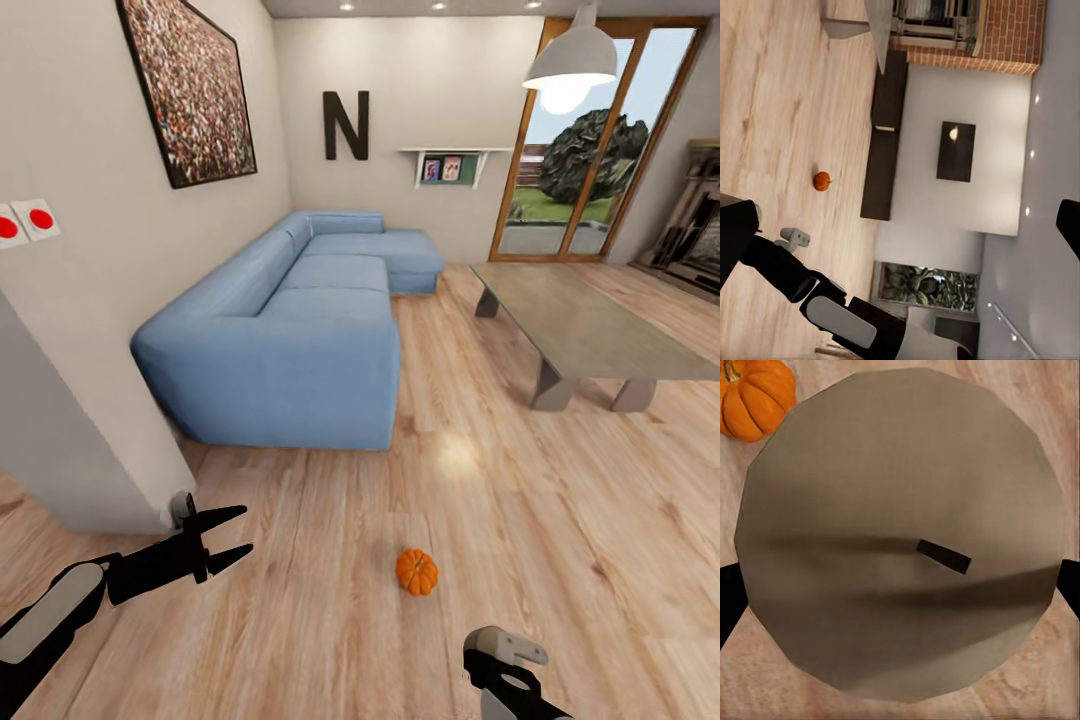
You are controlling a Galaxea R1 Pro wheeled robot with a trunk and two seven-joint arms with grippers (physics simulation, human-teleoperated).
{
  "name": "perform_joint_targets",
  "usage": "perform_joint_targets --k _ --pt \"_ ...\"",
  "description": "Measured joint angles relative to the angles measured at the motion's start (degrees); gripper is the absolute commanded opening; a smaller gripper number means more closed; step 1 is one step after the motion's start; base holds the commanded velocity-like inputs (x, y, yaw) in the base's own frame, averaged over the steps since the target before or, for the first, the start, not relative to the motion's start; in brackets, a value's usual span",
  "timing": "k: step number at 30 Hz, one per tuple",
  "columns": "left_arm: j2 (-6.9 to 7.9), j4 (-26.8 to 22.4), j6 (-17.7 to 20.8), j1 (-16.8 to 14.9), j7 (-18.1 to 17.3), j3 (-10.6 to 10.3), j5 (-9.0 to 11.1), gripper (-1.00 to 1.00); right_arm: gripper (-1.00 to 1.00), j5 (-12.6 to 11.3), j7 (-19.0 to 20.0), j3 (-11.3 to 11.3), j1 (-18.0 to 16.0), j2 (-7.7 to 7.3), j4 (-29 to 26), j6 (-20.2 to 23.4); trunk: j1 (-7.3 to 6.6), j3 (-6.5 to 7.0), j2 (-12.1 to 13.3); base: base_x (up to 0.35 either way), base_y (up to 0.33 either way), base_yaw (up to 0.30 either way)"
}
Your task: Place each of the two pumpkins and all three candles from the living room inside a cabinet in the living room (use any cabinet), then make sure every cabinet is closed, and position the cauldron so it is next to a table in the living room.
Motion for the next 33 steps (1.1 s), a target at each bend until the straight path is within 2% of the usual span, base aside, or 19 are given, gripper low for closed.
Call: perform_joint_targets --k 33 --pt "0.00 0.0 0.0 0.0 0.0 0.0 0.0 1.00 -1.00 0.0 0.0 0.0 0.0 0.00 0.0 0.0 -7.25 5.93 13.2 0.000 0.000 -0.287"
